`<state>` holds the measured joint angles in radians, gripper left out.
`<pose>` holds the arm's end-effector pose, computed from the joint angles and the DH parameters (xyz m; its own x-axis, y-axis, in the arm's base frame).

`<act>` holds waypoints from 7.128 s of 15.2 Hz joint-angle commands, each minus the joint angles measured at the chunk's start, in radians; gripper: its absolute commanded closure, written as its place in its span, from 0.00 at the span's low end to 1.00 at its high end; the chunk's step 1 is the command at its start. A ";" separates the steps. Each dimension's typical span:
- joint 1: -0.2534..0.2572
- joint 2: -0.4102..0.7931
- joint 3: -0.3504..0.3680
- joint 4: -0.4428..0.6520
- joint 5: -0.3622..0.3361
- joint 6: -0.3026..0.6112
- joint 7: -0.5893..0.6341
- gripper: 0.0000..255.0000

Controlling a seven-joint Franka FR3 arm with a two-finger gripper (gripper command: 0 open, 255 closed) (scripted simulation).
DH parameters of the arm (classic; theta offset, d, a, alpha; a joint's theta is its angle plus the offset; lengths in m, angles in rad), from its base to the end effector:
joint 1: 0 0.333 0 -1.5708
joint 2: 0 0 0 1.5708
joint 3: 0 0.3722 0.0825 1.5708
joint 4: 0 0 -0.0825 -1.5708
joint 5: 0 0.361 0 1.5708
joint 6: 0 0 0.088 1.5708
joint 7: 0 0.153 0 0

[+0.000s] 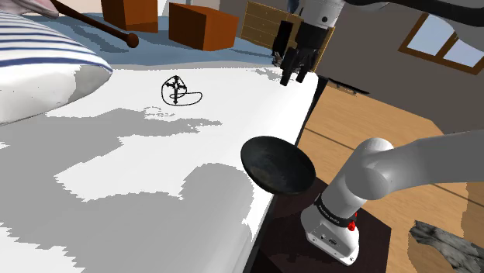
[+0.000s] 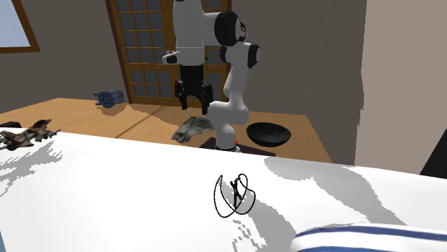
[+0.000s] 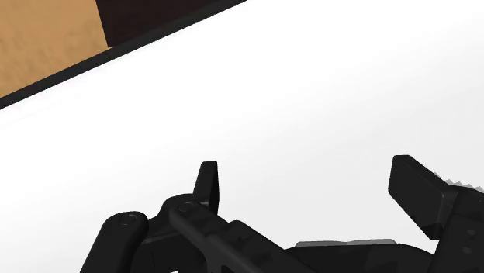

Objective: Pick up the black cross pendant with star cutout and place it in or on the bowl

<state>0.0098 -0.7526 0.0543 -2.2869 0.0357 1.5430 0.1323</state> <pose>0.2520 0.0281 0.6040 0.9966 -0.0815 0.0081 -0.0815 -0.9967 0.0004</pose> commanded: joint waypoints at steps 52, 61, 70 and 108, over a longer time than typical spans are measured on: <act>0.068 0.806 0.296 0.540 0.212 0.327 0.663 1.00; 0.101 0.635 0.421 0.195 -0.238 0.731 1.047 0.00; 0.099 0.649 0.421 0.189 -0.248 0.749 1.054 0.00; 0.128 0.463 0.404 0.322 -0.126 0.454 0.970 1.00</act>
<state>0.1301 -0.2511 0.4599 -1.9322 -0.1077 2.0002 1.1028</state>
